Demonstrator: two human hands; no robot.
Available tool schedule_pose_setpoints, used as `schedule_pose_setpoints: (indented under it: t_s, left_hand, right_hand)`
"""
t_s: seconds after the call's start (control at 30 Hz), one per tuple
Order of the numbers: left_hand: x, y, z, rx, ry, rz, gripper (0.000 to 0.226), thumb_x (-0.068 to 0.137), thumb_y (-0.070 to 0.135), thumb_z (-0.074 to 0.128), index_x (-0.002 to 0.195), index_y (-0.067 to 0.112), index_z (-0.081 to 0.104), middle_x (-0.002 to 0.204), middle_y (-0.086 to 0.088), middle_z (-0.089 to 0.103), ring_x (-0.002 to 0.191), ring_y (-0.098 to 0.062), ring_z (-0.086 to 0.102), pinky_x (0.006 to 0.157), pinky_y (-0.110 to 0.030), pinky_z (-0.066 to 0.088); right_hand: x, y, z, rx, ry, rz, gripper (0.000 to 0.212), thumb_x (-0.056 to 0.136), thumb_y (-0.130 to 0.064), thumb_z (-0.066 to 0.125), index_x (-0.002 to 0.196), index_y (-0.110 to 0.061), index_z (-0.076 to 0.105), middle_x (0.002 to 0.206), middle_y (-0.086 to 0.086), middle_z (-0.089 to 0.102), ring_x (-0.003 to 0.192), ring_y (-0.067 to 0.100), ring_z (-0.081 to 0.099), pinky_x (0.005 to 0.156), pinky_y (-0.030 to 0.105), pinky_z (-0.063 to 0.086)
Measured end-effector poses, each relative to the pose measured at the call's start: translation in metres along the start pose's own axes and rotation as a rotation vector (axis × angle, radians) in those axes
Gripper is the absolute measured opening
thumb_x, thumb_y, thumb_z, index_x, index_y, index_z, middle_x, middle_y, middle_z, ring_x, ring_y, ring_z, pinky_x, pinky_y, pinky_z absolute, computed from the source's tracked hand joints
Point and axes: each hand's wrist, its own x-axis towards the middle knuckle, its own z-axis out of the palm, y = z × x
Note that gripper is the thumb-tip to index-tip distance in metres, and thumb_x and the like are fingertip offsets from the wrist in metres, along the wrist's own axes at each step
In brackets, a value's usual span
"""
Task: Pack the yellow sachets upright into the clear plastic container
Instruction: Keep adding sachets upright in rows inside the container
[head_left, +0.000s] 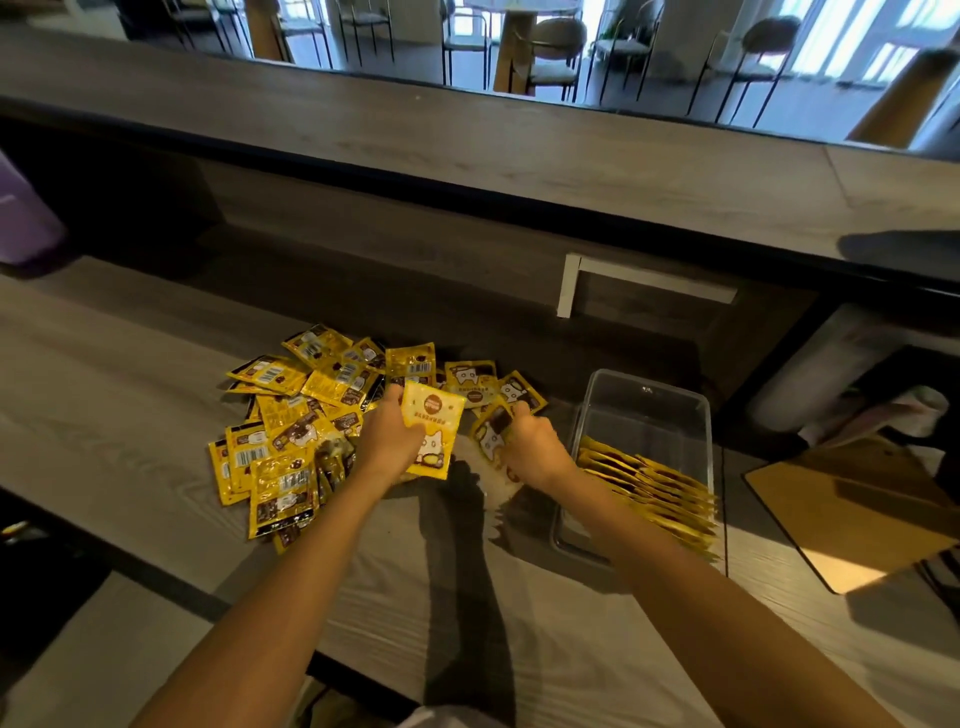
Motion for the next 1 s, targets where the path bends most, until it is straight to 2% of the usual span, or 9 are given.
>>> schedule_pose_setpoints:
  t_s: [0.17, 0.3, 0.4, 0.47, 0.6, 0.67, 0.8, 0.9, 1.0]
  left_hand:
    - [0.001, 0.042, -0.008, -0.198, 0.040, 0.068, 0.016, 0.084, 0.005, 0.055, 0.096, 0.016, 0.059, 0.084, 0.001, 0.062, 0.086, -0.021, 0.060, 0.079, -0.039, 0.050]
    - [0.000, 0.083, -0.005, -0.275, 0.015, 0.181, 0.007, 0.086, 0.008, 0.056, 0.085, 0.015, 0.054, 0.071, 0.005, 0.053, 0.066, -0.012, 0.052, 0.059, -0.026, 0.042]
    - [-0.001, 0.111, 0.007, -0.264, 0.008, 0.241, 0.007, 0.083, 0.009, 0.059, 0.082, 0.013, 0.054, 0.073, 0.000, 0.055, 0.073, -0.018, 0.055, 0.063, -0.034, 0.046]
    - [-0.002, 0.129, 0.019, -0.287, -0.021, 0.276, 0.014, 0.081, 0.003, 0.060, 0.086, 0.013, 0.053, 0.078, 0.001, 0.056, 0.080, -0.016, 0.055, 0.063, -0.027, 0.046]
    - [-0.010, 0.156, 0.050, -0.286, -0.124, 0.355, 0.020, 0.079, -0.003, 0.062, 0.092, 0.011, 0.057, 0.094, -0.005, 0.060, 0.090, -0.016, 0.056, 0.074, -0.032, 0.051]
    - [-0.013, 0.162, 0.068, -0.282, -0.203, 0.373, 0.019, 0.078, -0.004, 0.063, 0.082, 0.014, 0.056, 0.088, -0.003, 0.059, 0.087, -0.015, 0.055, 0.070, -0.028, 0.048]
    - [-0.018, 0.163, 0.099, -0.296, -0.313, 0.360, 0.032, 0.075, -0.004, 0.062, 0.065, 0.025, 0.051, 0.070, 0.006, 0.054, 0.079, -0.016, 0.054, 0.065, -0.026, 0.045]
    - [-0.019, 0.157, 0.115, -0.270, -0.383, 0.312, 0.033, 0.075, -0.006, 0.059, 0.065, 0.024, 0.049, 0.070, 0.005, 0.052, 0.080, -0.017, 0.052, 0.066, -0.026, 0.045]
    - [-0.019, 0.147, 0.123, -0.201, -0.457, 0.311, 0.032, 0.078, -0.006, 0.056, 0.067, 0.023, 0.048, 0.071, 0.004, 0.051, 0.081, -0.018, 0.051, 0.062, -0.023, 0.041]
  right_hand:
    - [0.001, -0.005, -0.041, 0.109, 0.149, -0.058, 0.034, 0.095, -0.016, 0.047, 0.125, -0.011, 0.033, 0.125, 0.021, 0.053, 0.114, 0.037, 0.054, 0.093, 0.049, 0.050]
    - [-0.003, 0.007, -0.074, 0.227, 0.236, -0.036, 0.027, 0.097, -0.015, 0.043, 0.122, -0.011, 0.034, 0.126, 0.016, 0.053, 0.114, 0.033, 0.056, 0.088, 0.048, 0.054]
    - [-0.012, 0.026, -0.099, 0.316, 0.312, 0.034, 0.039, 0.089, -0.009, 0.056, 0.123, -0.010, 0.035, 0.124, 0.015, 0.055, 0.116, 0.033, 0.055, 0.086, 0.050, 0.055]
    - [-0.021, 0.041, -0.114, 0.354, 0.377, 0.079, 0.042, 0.085, -0.006, 0.060, 0.121, -0.006, 0.039, 0.121, 0.014, 0.057, 0.113, 0.031, 0.056, 0.082, 0.045, 0.056]
    - [-0.036, 0.077, -0.135, 0.239, 0.525, 0.187, 0.034, 0.079, -0.008, 0.067, 0.110, -0.001, 0.057, 0.107, 0.018, 0.063, 0.101, 0.032, 0.061, 0.073, 0.040, 0.054]
    - [-0.042, 0.093, -0.140, 0.223, 0.570, 0.216, 0.022, 0.078, -0.010, 0.068, 0.099, -0.002, 0.064, 0.100, 0.017, 0.067, 0.095, 0.030, 0.063, 0.070, 0.035, 0.051]
    - [-0.048, 0.119, -0.140, 0.199, 0.619, 0.203, 0.017, 0.081, -0.012, 0.065, 0.096, -0.005, 0.068, 0.094, 0.014, 0.071, 0.092, 0.028, 0.065, 0.065, 0.029, 0.043]
    - [-0.049, 0.131, -0.136, 0.194, 0.608, 0.166, 0.019, 0.087, -0.015, 0.060, 0.101, -0.006, 0.068, 0.099, 0.014, 0.070, 0.095, 0.030, 0.064, 0.076, 0.041, 0.051]
    - [-0.050, 0.133, -0.130, 0.189, 0.487, 0.120, 0.022, 0.092, -0.015, 0.054, 0.108, -0.005, 0.065, 0.108, 0.014, 0.067, 0.101, 0.028, 0.062, 0.084, 0.040, 0.051]
